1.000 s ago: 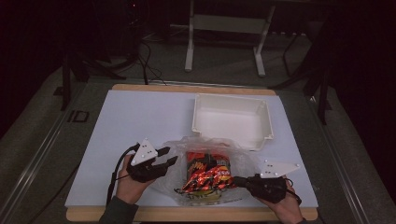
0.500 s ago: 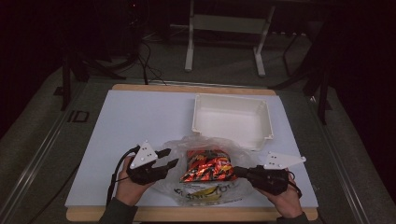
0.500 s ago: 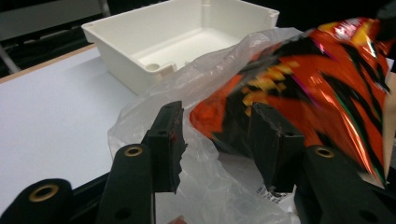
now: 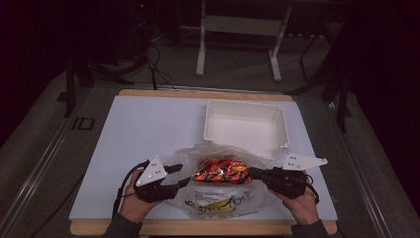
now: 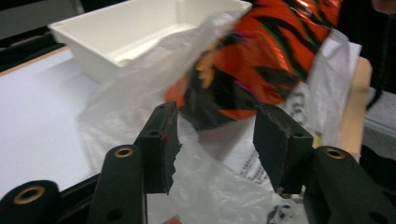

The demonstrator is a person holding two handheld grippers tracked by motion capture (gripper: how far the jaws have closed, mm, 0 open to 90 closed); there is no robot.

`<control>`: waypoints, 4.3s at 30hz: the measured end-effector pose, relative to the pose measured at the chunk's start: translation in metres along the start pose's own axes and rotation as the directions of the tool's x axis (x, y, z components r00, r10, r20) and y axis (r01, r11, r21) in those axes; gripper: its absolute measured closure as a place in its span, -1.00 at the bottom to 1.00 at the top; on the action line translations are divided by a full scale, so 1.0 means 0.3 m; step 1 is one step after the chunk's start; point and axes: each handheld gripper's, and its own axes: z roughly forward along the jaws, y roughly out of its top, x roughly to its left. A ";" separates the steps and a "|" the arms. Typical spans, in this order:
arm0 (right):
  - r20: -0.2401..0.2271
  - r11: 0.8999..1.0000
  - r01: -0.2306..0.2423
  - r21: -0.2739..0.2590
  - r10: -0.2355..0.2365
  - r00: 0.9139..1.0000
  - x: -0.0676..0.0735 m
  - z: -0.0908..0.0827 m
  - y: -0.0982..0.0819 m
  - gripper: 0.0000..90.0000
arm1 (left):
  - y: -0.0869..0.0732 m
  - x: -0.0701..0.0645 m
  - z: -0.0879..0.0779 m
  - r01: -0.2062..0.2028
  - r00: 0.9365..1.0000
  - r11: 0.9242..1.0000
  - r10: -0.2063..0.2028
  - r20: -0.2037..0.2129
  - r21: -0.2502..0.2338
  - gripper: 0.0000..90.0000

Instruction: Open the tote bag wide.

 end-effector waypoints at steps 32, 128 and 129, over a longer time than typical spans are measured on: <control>0.105 1.000 -0.017 -0.019 0.019 0.994 -0.041 -0.049 -0.004 0.16 | 0.142 -0.032 0.136 -0.063 0.997 0.998 0.062 -0.038 -0.031 0.84; 0.213 0.976 -0.125 0.179 0.086 0.973 -0.163 0.178 -0.191 0.87 | 0.383 -0.043 -0.068 0.052 0.986 0.979 -0.020 0.163 -0.197 0.99; 0.212 0.976 -0.125 0.180 0.085 0.974 -0.160 0.180 -0.193 0.87 | 0.385 -0.041 -0.067 0.052 0.987 0.979 -0.019 0.162 -0.197 0.99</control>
